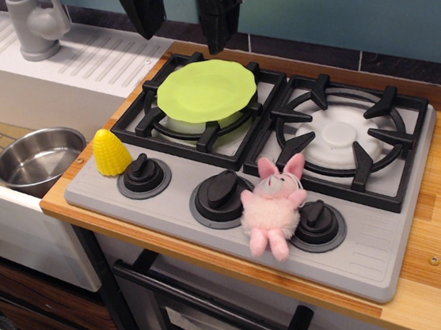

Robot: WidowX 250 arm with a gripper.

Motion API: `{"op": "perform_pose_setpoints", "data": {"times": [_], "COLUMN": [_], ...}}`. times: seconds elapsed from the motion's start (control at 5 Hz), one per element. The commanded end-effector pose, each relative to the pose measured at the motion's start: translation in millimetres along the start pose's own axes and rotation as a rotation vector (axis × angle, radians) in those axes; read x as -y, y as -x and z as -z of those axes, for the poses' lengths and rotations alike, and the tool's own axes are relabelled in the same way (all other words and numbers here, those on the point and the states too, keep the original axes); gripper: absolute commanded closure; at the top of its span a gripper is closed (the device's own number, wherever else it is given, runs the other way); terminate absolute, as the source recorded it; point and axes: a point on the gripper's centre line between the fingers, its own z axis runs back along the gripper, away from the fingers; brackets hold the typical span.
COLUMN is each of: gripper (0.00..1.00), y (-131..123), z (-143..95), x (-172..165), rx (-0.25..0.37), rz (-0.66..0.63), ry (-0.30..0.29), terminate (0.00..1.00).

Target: End effector reaching stuffedrabbit

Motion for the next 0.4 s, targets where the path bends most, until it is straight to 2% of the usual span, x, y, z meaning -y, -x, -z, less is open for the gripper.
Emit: {"op": "perform_pose_setpoints", "data": {"times": [0.0,0.2], "gripper": [0.0,0.0], "y": [0.0,11.7], "z": [0.0,13.7], "x": [0.0,18.2], "rx": [0.0,0.043], "rz": [0.0,-0.032], "ry": [0.0,0.024], "terminate": [0.0,0.0]}}
